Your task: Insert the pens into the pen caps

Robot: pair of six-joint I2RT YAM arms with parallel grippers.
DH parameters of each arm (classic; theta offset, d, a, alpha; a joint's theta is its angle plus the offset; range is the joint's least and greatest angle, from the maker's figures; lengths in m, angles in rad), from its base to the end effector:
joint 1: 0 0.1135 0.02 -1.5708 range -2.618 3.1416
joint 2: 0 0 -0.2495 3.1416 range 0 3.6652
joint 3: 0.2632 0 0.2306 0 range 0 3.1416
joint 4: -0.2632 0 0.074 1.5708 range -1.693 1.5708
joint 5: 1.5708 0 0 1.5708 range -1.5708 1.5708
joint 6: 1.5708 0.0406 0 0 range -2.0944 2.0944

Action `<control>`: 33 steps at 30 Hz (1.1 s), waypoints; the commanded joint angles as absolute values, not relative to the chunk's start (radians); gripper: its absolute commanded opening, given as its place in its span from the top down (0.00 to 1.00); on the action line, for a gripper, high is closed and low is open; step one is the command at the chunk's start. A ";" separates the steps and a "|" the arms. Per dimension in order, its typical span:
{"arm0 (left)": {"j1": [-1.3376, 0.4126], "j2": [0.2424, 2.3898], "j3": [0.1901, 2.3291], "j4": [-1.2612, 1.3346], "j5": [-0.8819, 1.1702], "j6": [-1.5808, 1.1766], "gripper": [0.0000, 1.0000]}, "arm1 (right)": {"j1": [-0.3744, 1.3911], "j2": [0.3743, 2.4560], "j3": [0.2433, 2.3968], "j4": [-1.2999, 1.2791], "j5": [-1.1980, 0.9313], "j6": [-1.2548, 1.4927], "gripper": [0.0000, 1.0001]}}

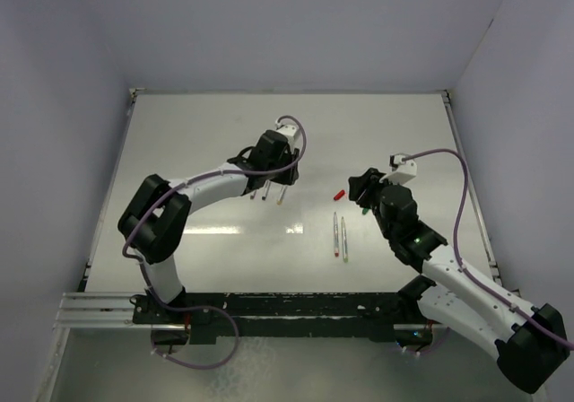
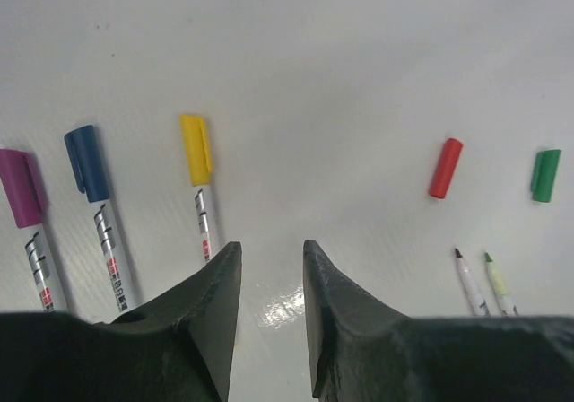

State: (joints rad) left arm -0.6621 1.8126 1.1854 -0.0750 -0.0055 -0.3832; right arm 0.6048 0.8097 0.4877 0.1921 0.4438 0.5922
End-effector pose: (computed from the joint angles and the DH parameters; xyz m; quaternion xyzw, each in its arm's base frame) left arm 0.3020 -0.2351 0.1996 0.1250 0.8985 -0.2079 0.3658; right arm 0.1644 0.0925 0.2663 0.1406 0.7340 0.2259 0.6249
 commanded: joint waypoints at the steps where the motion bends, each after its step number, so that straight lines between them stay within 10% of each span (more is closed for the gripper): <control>1: -0.710 1.737 1.198 -0.030 0.035 -0.375 0.63 | 0.609 0.807 0.522 0.130 0.522 0.617 0.50; 33: -1.032 1.957 1.302 -0.138 0.050 -0.332 0.48 | 0.608 0.617 0.483 -0.068 0.709 0.741 0.50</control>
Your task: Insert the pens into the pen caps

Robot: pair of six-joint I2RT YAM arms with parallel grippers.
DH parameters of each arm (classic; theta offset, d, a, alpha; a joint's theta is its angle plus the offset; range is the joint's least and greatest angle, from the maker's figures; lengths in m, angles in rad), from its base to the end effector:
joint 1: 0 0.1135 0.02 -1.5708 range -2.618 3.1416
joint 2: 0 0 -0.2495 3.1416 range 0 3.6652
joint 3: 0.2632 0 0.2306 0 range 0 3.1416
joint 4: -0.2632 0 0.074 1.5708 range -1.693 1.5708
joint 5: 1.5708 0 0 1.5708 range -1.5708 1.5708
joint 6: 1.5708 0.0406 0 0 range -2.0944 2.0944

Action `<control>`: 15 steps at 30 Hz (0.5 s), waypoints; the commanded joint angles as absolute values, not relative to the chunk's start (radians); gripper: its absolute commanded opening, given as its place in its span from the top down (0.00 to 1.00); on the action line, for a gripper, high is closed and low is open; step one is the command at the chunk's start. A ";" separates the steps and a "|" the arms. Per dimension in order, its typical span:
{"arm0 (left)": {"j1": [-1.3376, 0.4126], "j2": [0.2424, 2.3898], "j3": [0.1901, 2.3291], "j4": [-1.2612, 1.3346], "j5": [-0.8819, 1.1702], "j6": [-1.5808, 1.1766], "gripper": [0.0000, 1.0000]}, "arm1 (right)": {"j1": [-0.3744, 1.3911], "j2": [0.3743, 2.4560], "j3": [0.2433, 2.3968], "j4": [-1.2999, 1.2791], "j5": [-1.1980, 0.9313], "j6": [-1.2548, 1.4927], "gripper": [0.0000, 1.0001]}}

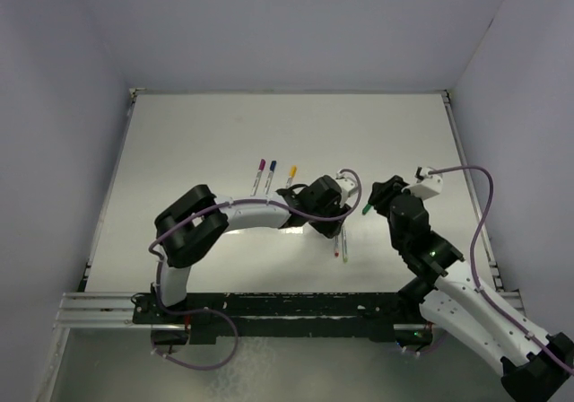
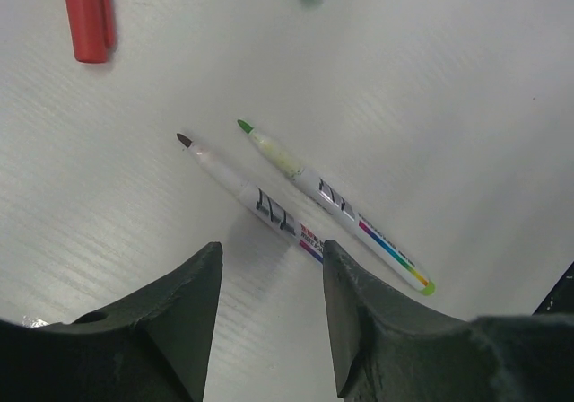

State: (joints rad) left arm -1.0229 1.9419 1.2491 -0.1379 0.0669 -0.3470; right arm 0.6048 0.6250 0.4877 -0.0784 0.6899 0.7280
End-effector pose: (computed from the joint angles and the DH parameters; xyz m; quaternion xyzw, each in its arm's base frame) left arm 0.2047 -0.3406 0.1654 0.3204 0.8751 -0.2528 0.2602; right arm 0.1375 0.0636 0.2659 0.2567 0.7188 0.1576 0.6266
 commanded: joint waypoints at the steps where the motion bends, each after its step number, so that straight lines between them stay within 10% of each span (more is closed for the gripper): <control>1: -1.034 1.961 1.307 -0.143 0.041 -0.332 0.48 | 0.609 0.617 0.484 -0.063 0.706 0.740 0.50; 15: -1.055 2.008 1.341 -0.169 -0.009 -0.328 0.48 | 0.609 0.612 0.467 -0.004 0.679 0.703 0.51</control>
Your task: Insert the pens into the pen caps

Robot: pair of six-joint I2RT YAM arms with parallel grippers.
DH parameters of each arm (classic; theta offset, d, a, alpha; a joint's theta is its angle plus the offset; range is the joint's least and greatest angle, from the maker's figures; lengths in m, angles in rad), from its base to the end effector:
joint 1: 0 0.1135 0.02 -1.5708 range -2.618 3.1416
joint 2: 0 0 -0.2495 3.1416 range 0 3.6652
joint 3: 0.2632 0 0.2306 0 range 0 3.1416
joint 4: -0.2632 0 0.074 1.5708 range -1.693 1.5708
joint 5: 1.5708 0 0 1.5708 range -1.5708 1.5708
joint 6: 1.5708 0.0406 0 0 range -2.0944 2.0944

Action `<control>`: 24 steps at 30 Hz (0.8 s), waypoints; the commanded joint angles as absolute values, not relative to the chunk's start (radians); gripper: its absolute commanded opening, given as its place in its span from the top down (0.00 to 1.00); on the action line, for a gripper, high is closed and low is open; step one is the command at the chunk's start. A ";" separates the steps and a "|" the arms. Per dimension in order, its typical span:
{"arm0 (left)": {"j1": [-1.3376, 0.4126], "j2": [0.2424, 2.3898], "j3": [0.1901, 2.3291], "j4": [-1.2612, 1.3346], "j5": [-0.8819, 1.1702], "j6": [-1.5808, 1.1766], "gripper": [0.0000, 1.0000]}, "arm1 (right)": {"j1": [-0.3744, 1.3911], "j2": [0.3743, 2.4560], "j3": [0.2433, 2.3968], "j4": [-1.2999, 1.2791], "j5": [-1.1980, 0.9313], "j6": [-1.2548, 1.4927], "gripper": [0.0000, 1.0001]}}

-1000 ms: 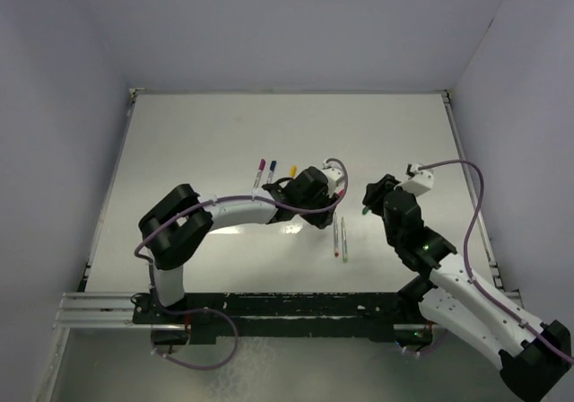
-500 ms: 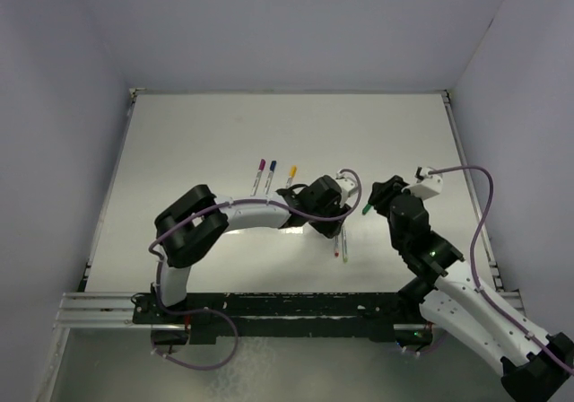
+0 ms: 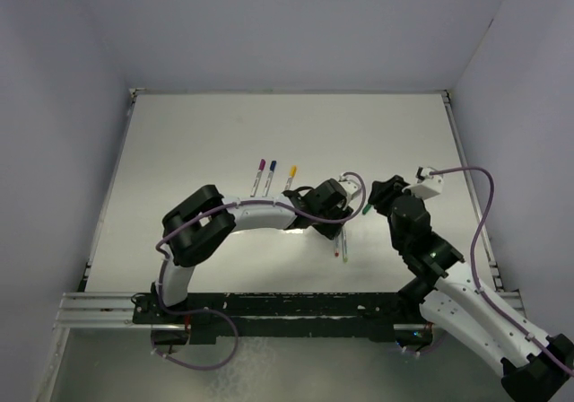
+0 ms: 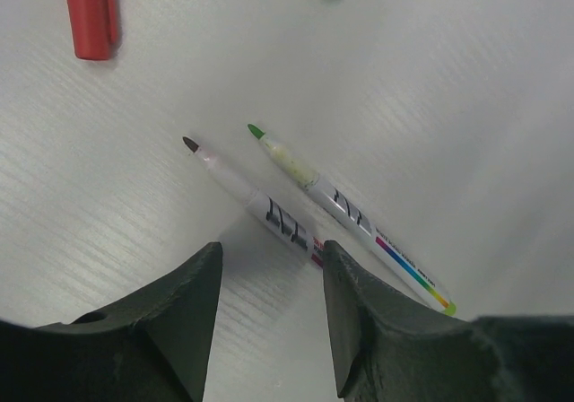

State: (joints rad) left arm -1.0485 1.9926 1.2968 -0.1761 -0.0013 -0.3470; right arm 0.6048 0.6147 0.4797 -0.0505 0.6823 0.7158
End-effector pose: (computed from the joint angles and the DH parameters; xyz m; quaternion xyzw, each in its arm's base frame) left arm 0.2022 -0.3512 0.1567 0.3226 0.8824 -0.2195 0.2628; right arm 0.1368 0.0634 0.2674 0.2536 0.7122 0.1657 0.6332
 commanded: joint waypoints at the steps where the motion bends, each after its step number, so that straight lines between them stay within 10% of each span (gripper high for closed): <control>1: -1.056 2.011 1.344 -0.170 -0.008 -0.328 0.48 | 0.609 0.612 0.465 -0.002 0.678 0.704 0.51; 24: -1.069 2.027 1.311 -0.398 -0.205 -0.292 0.57 | 0.608 0.577 0.455 0.001 0.679 0.710 0.51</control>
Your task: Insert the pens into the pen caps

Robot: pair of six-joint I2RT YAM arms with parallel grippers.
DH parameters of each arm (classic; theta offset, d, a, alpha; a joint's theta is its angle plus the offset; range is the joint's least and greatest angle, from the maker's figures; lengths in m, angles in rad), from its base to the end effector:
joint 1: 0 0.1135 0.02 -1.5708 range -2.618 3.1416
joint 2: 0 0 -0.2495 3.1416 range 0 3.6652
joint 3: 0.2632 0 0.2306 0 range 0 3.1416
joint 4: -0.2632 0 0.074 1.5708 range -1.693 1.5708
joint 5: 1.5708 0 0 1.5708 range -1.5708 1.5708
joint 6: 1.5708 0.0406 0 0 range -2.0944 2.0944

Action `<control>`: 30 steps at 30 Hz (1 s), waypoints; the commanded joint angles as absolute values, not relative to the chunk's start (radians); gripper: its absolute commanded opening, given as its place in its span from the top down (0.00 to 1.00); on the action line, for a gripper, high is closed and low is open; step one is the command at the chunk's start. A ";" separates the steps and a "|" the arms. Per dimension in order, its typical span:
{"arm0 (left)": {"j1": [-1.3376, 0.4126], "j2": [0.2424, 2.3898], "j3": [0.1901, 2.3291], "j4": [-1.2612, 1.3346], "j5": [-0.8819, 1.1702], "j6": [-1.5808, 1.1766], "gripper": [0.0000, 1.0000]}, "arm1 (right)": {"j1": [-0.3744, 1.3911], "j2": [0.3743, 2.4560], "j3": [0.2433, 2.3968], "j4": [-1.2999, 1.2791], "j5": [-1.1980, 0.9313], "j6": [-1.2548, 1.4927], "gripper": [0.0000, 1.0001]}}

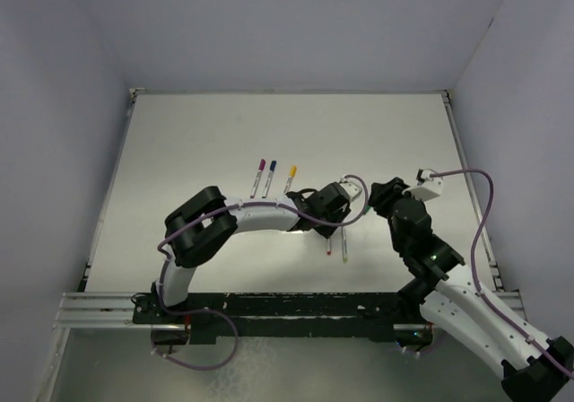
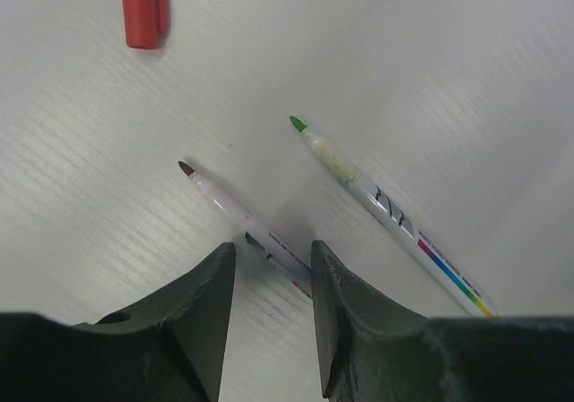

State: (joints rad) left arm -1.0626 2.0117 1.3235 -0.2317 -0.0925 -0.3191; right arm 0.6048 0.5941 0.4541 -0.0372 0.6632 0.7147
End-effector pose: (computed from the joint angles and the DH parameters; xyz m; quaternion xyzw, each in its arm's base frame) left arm 0.2008 -0.3528 0.1530 0.3300 0.8872 -0.1698 0.2741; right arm 0.1347 0.0627 0.2628 0.2484 0.7126 0.1746 0.6325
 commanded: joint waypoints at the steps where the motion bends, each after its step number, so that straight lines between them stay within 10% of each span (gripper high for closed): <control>1: -1.071 2.026 1.307 -0.415 -0.228 -0.289 0.58 | 0.609 0.576 0.453 0.002 0.678 0.711 0.51; 30: -1.076 1.973 1.220 -0.494 -0.202 -0.251 0.67 | 0.608 0.590 0.464 0.002 0.664 0.735 0.51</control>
